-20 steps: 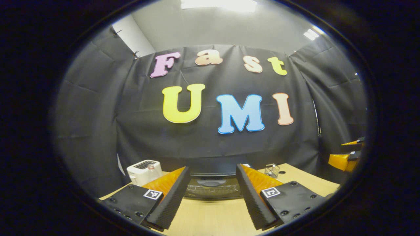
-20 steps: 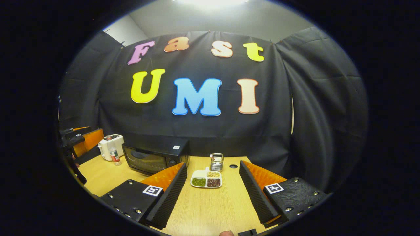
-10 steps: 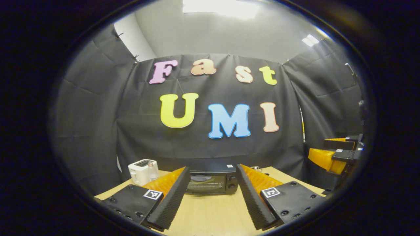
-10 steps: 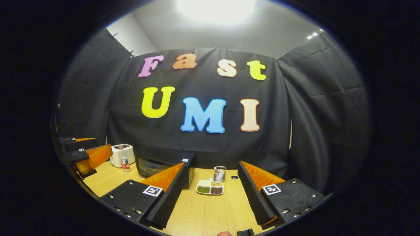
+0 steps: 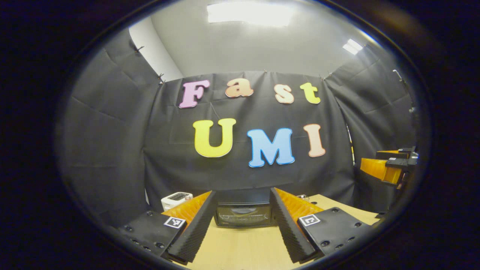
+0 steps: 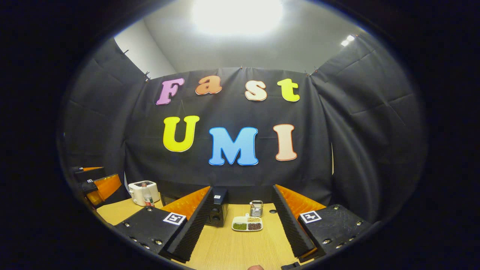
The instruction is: Open the electric oven with the left hand, put the food in, and close the electric oven.
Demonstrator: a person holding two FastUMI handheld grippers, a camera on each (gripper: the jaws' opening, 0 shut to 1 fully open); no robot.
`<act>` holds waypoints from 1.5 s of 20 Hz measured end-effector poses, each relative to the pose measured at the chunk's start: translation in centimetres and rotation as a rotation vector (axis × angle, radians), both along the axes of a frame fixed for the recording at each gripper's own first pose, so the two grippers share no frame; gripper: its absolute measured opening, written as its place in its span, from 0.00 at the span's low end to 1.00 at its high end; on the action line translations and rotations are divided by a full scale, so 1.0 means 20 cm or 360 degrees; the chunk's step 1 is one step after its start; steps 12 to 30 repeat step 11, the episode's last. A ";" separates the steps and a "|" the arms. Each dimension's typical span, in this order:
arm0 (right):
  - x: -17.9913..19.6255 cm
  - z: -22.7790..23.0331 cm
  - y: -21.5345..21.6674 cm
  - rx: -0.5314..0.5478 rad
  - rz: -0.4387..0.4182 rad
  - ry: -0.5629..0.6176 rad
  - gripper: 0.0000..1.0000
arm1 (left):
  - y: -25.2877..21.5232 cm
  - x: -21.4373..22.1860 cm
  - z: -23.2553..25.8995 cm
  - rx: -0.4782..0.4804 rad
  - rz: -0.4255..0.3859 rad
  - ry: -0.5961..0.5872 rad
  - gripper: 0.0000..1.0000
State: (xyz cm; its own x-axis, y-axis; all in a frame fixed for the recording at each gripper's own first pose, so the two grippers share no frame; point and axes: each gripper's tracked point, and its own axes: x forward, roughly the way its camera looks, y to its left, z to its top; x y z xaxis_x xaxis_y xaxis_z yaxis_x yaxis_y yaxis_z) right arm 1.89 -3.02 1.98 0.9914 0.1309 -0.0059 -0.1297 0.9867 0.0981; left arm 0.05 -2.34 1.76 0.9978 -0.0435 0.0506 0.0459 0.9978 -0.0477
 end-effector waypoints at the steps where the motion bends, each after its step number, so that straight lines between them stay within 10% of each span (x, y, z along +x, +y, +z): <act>1: -0.01 0.01 0.01 0.0021 0.0003 0.0001 0.95 | 0.02 -0.01 -0.01 -0.0005 0.0007 0.0007 0.98; 30: 0.05 0.07 0.11 0.0178 0.0020 -0.0008 0.95 | 0.19 -0.09 0.01 0.0008 0.0099 -0.0006 0.98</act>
